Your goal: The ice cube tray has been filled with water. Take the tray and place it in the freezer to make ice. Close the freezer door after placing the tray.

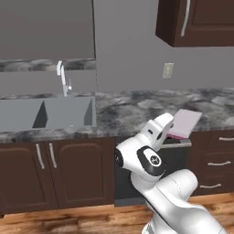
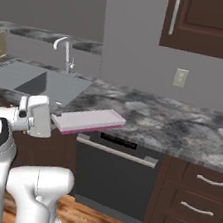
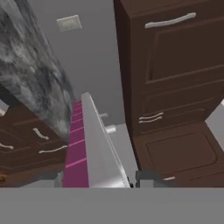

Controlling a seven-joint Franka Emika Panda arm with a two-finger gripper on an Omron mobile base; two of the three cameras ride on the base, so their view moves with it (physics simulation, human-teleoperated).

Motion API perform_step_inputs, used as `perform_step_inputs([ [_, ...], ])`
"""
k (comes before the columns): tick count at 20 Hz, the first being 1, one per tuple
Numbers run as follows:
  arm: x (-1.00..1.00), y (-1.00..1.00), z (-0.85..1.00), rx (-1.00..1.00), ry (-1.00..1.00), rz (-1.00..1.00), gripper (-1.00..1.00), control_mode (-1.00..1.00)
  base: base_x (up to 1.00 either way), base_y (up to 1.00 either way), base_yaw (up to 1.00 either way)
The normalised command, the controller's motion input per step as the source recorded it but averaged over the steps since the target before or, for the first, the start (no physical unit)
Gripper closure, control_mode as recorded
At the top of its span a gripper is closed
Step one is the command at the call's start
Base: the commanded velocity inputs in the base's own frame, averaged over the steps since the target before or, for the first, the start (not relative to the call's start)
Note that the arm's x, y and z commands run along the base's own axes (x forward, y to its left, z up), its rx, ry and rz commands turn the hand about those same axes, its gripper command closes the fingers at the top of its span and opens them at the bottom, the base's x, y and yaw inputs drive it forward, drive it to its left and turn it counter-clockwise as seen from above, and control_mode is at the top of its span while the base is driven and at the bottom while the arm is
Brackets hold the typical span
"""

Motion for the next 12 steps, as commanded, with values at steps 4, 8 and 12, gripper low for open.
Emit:
perform_step_inputs([
  [4, 0.0, 0.0, 0.0, 0.0, 0.0, 0.0, 1.0, 1.0, -0.67, -0.3, -0.29],
  [8, 0.0, 0.0, 0.0, 0.0, 0.0, 0.0, 1.0, 1.0, -0.18, -0.09, -0.49],
  [12, 0.0, 0.0, 0.0, 0.0, 0.0, 0.0, 1.0, 1.0, 0.0, 0.0, -0.57],
])
